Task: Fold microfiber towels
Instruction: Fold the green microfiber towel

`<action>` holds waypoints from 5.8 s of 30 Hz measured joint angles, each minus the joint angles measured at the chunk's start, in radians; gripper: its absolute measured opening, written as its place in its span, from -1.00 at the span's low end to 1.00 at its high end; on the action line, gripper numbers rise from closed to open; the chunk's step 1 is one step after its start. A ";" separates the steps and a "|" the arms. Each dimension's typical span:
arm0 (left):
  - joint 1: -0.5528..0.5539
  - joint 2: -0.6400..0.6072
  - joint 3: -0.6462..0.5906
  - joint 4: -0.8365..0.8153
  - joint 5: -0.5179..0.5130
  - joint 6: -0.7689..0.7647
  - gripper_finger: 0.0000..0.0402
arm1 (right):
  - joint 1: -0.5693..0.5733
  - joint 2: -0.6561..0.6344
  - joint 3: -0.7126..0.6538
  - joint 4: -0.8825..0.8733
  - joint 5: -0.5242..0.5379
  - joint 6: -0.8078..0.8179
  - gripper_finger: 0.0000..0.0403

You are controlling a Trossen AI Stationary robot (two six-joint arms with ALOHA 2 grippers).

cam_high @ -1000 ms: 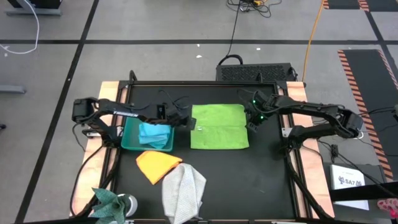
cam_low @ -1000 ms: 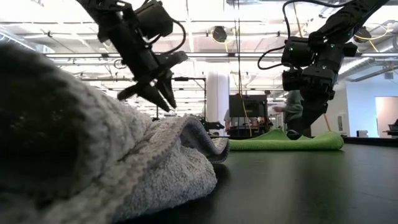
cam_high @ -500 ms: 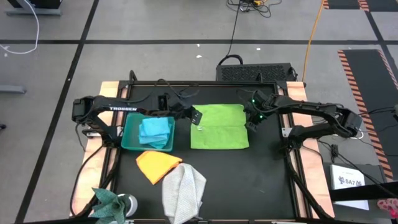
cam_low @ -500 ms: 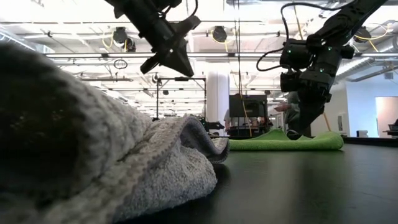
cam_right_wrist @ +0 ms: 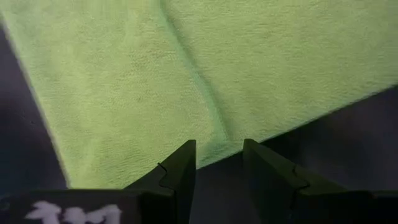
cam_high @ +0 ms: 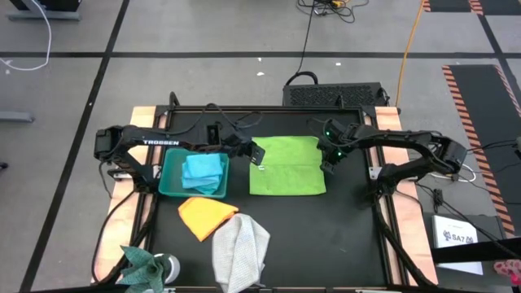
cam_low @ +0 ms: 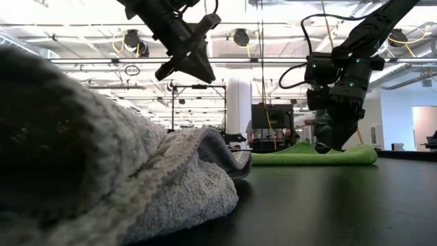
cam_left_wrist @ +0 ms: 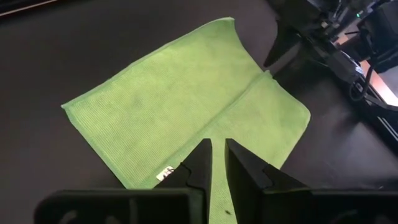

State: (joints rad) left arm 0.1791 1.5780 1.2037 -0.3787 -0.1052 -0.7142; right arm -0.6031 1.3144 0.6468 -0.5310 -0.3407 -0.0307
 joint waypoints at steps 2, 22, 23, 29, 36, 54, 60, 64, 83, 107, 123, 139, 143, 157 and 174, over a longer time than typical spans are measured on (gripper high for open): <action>0.000 0.000 0.000 0.000 0.000 -0.001 -0.77 | 0.000 0.005 0.000 0.002 -0.005 0.000 -0.37; 0.000 0.000 0.000 0.005 -0.001 0.000 -0.77 | 0.000 0.069 0.000 0.050 -0.029 -0.001 -0.43; 0.000 0.000 0.000 0.005 -0.001 0.000 -0.77 | 0.000 0.070 0.000 0.049 -0.028 -0.001 -0.48; 0.000 0.000 0.000 0.005 -0.001 0.004 -0.77 | 0.000 0.070 0.000 0.060 -0.023 -0.010 -0.93; 0.000 0.000 0.000 0.005 -0.001 0.007 -0.77 | 0.000 0.033 0.000 0.077 0.029 0.006 -0.99; 0.003 0.002 0.000 -0.013 -0.010 0.016 -0.77 | -0.033 -0.069 0.000 0.112 0.159 0.003 -1.00; 0.023 0.045 0.001 -0.098 -0.007 -0.025 -0.77 | -0.033 -0.069 0.001 0.102 0.156 0.002 -1.00; 0.032 0.090 0.002 -0.091 0.018 -0.055 -0.77 | -0.033 -0.069 0.000 0.100 0.155 0.001 -1.00; 0.016 0.235 0.035 -0.129 0.145 -0.045 -0.90 | -0.033 -0.069 0.001 0.097 0.153 0.019 -1.00; 0.078 0.255 0.036 -0.142 0.227 0.675 -0.54 | -0.032 -0.069 0.000 0.100 0.153 0.018 -1.00; 0.085 0.290 0.036 -0.180 0.202 0.991 -0.36 | -0.032 -0.069 0.001 0.105 0.156 0.045 -1.00; 0.085 0.367 0.035 -0.155 0.189 0.936 -0.36 | -0.032 -0.069 0.000 0.101 0.159 0.050 -1.00; 0.096 0.367 0.035 -0.158 0.234 0.919 -0.36 | -0.032 -0.069 0.001 0.101 0.159 0.050 -1.00; 0.156 0.343 0.036 -0.143 0.375 0.783 -0.36 | -0.032 -0.069 0.000 0.101 0.160 0.046 -1.00; 0.177 0.343 0.036 -0.152 0.456 0.742 -0.36 | -0.032 -0.069 0.000 0.101 0.161 0.037 -1.00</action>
State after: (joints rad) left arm 0.3564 1.9213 1.2396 -0.5310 0.3504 0.0278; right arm -0.6353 1.2454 0.6472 -0.4305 -0.1795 0.0067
